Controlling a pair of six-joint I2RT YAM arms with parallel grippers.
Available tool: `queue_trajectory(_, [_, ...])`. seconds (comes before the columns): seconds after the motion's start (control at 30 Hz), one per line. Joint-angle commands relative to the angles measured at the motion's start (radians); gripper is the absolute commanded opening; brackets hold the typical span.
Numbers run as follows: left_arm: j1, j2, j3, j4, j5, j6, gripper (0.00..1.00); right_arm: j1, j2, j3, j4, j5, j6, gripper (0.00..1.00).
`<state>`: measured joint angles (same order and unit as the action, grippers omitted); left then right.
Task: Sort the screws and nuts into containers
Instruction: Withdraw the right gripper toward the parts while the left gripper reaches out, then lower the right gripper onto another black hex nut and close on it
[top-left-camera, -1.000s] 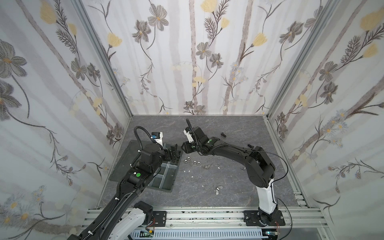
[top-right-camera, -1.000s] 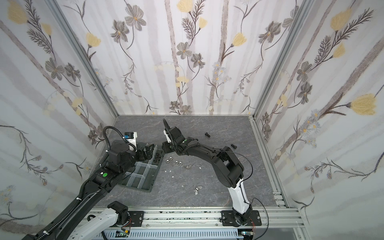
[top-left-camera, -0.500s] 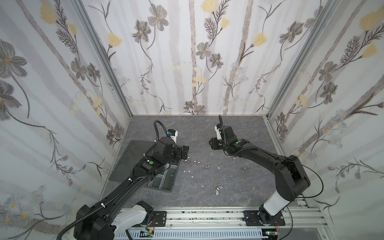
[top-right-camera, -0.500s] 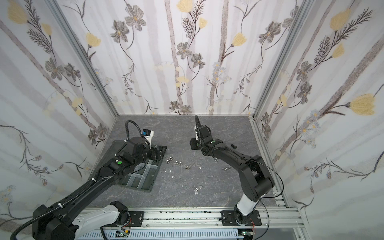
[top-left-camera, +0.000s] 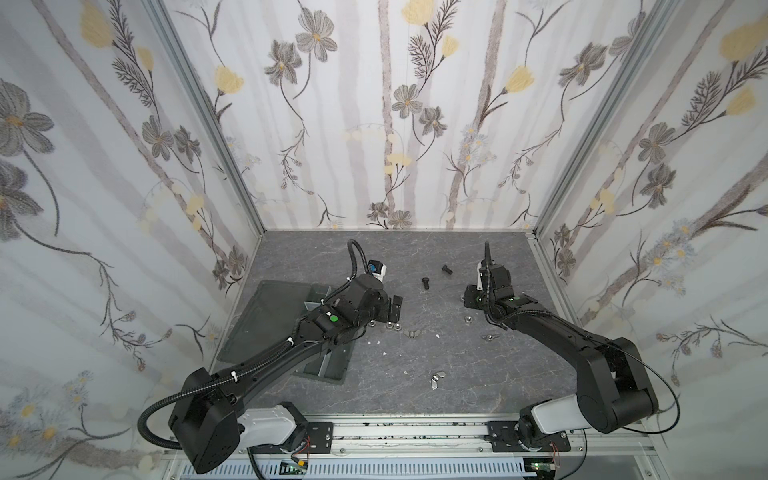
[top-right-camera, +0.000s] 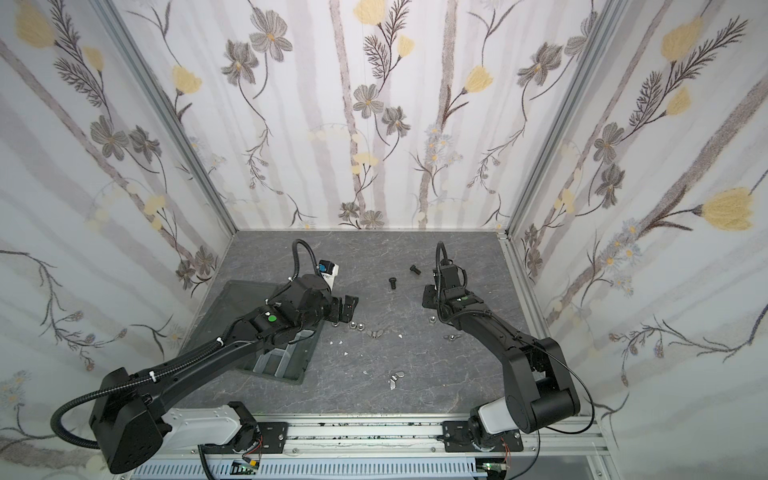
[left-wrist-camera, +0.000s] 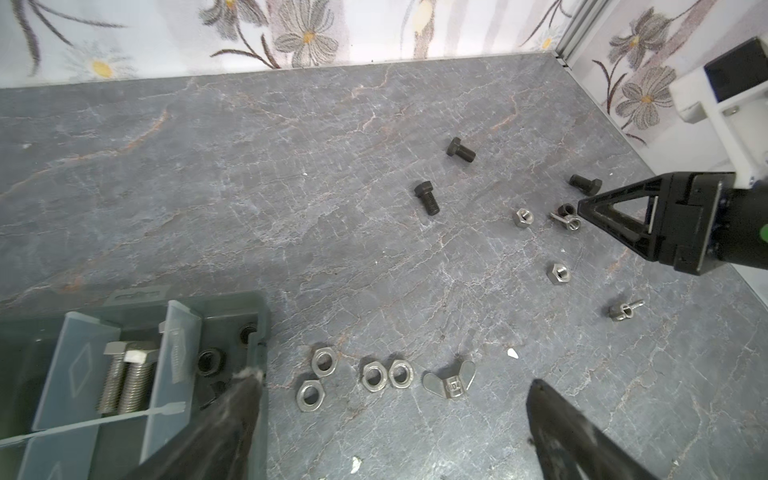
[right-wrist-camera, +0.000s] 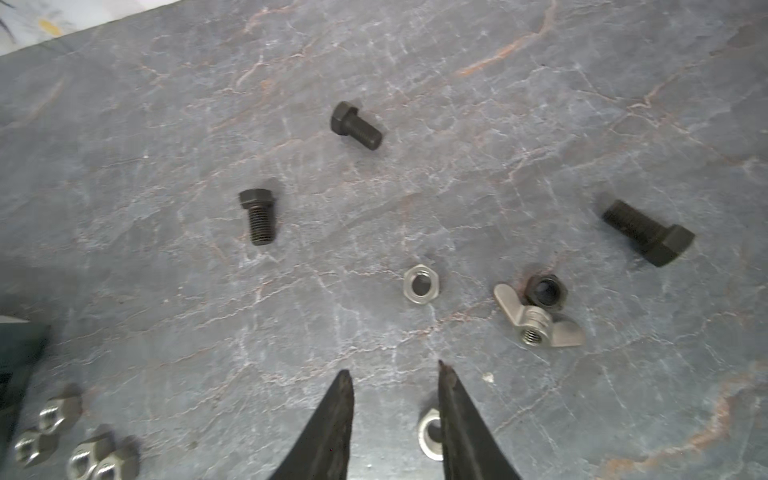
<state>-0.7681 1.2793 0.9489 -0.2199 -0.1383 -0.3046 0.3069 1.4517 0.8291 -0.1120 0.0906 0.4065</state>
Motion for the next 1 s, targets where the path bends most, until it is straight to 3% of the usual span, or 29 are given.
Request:
queue_trajectory(0.0, [-0.02, 0.024, 0.008, 0.049, -0.015, -0.037, 1.0, -0.04, -0.007, -0.035, 0.06, 0.043, 0.005, 0.27])
queue_trajectory(0.13, [-0.046, 0.039, -0.001, 0.058, -0.027, -0.049, 1.0, -0.099, 0.011, -0.057, 0.099, 0.028, 0.021, 0.17])
queue_trajectory(0.4, [-0.056, 0.026, -0.05, 0.086, -0.054, -0.042, 1.0, -0.172, 0.073, -0.024, 0.097, 0.02, 0.023, 0.09])
queue_trajectory(0.97, [-0.056, 0.01, -0.107, 0.123, -0.073, -0.016, 1.0, -0.219, 0.221, 0.016, 0.102, -0.075, 0.02, 0.01])
